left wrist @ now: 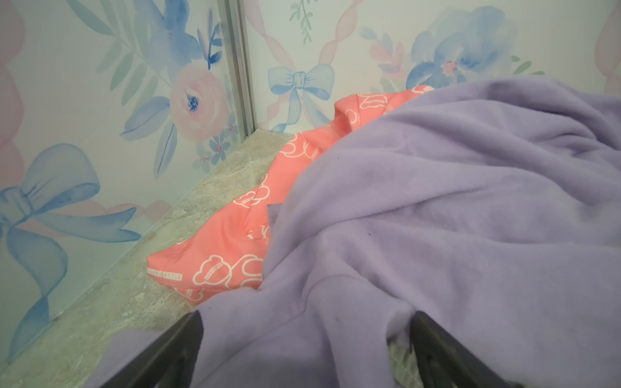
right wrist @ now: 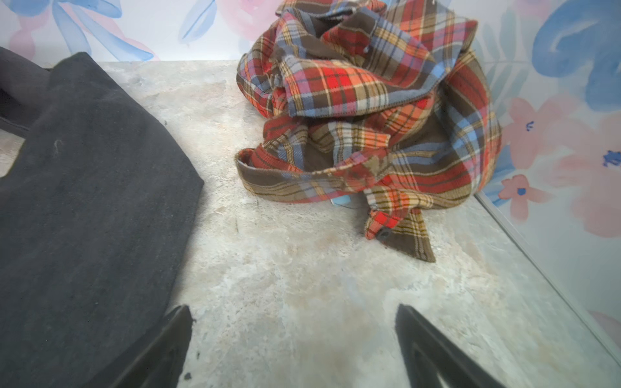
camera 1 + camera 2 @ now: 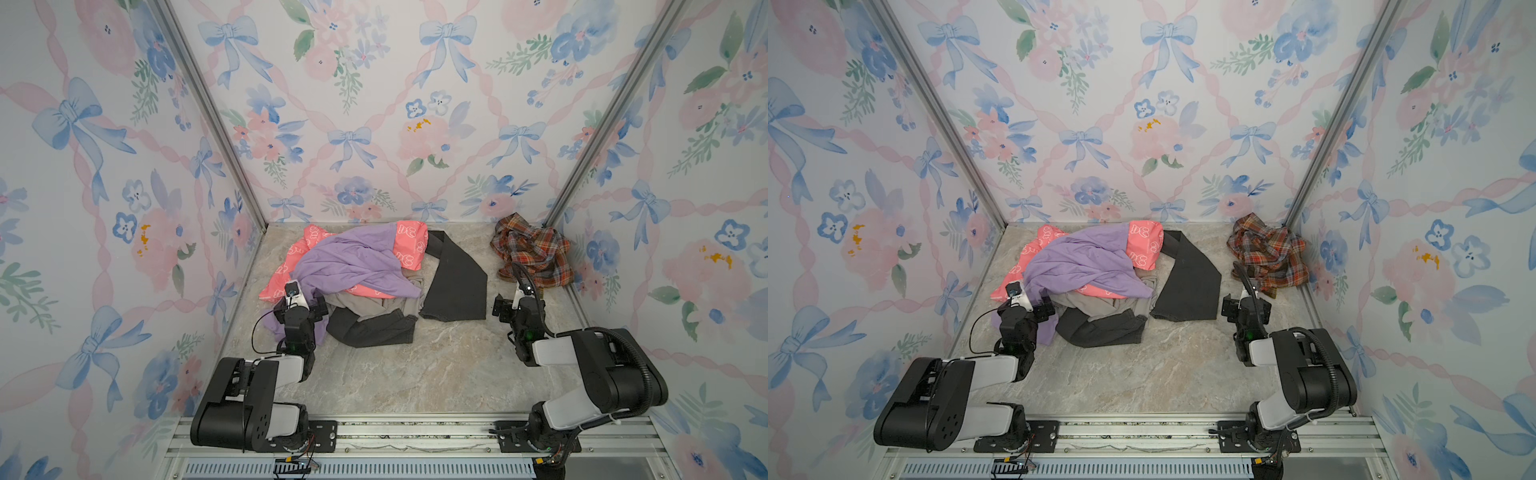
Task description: Pick out a specific cloth from the pile
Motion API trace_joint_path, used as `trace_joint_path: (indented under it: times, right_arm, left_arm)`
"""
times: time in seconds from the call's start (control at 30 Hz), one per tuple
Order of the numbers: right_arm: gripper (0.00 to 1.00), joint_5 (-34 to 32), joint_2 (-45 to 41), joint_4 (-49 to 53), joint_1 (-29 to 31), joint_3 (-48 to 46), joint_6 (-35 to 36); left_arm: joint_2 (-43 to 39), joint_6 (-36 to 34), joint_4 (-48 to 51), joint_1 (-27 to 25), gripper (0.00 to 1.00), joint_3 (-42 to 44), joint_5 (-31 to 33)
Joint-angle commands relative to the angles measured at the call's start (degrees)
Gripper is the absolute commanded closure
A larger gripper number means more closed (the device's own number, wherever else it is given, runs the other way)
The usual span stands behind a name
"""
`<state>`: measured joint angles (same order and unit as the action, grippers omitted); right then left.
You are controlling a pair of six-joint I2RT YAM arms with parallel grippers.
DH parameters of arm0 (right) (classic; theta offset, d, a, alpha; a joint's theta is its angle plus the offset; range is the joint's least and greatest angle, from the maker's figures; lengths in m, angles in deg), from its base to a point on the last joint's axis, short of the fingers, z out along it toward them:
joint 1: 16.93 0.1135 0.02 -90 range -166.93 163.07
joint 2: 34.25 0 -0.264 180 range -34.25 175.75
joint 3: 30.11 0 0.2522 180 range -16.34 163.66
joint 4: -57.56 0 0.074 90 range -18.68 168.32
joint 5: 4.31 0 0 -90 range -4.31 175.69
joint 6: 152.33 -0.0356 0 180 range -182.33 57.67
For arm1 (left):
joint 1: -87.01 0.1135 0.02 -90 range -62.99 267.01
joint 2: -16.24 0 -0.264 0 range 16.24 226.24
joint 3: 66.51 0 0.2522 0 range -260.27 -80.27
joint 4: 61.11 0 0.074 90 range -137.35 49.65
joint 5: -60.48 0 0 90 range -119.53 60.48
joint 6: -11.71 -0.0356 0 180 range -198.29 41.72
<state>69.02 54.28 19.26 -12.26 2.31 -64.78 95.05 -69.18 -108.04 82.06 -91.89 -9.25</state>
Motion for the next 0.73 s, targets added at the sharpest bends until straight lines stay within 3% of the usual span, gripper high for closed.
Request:
trace_joint_path:
  times: [0.0,0.1,0.4,0.57,0.7]
  right_arm:
    - [0.03,0.2,0.8,-5.5,-0.6,1.4,0.5]
    - [0.03,1.6,-0.2,-0.4,-0.6,3.2,0.9]
    - [0.03,0.8,0.3,-1.6,0.3,3.0,1.7]
    - [0.03,6.0,0.2,0.2,-1.2,3.8,1.7]
    - [0.03,6.0,0.2,-0.2,-1.1,3.6,1.8]
  left_arm:
    - [5.4,-1.6,-16.0,0.1,0.02,3.5,-2.8]
    - [10.6,-4.8,-18.8,-2.4,0.02,1.4,-0.9]
    - [10.6,-5.1,-18.6,-2.9,0.02,1.4,-0.3]
    - [10.3,-5.0,-18.6,-2.9,0.02,1.6,-0.2]
    - [10.4,-5.0,-18.6,-3.0,0.02,1.6,-0.1]
